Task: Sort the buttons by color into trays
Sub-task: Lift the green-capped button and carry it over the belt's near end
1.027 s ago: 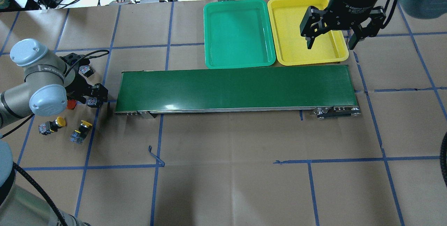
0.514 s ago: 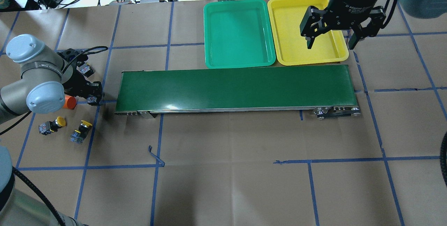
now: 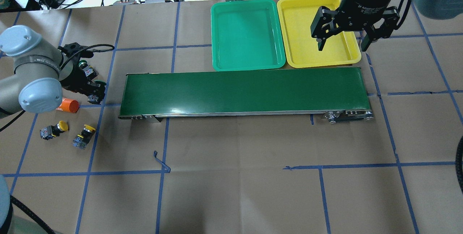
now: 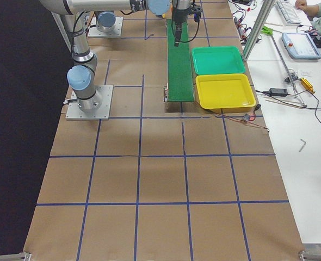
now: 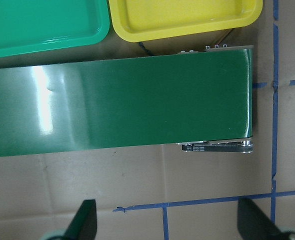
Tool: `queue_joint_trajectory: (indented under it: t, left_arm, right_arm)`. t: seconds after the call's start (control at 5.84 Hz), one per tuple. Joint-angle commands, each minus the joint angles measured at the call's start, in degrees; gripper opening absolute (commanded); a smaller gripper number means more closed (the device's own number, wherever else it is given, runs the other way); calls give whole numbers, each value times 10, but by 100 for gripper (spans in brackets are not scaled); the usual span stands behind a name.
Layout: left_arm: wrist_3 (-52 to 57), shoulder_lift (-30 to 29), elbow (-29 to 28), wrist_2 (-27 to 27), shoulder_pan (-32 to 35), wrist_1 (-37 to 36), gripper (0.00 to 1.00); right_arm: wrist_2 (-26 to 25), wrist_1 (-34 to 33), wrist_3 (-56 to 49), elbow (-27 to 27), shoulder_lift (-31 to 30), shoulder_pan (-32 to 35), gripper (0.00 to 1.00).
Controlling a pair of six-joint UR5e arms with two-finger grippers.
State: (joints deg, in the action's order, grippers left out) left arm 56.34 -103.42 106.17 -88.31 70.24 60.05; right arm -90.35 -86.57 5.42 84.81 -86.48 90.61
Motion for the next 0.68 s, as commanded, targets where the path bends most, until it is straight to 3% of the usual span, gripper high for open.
queue_joint_trajectory:
  t: [0.0,0.34,0.51]
  left_arm:
    - [242,9,-27,-3,51,38,11]
    - [418,-6,-19,-5,94,31,11]
    - [427,-11,-17,-2,108,31,11]
  right_arm:
    - [0,0,-2,0,0,0,100]
    - [-1,0,-3,-3,0,0,100]
    - [-2,0,-3,-4,0,-3,100]
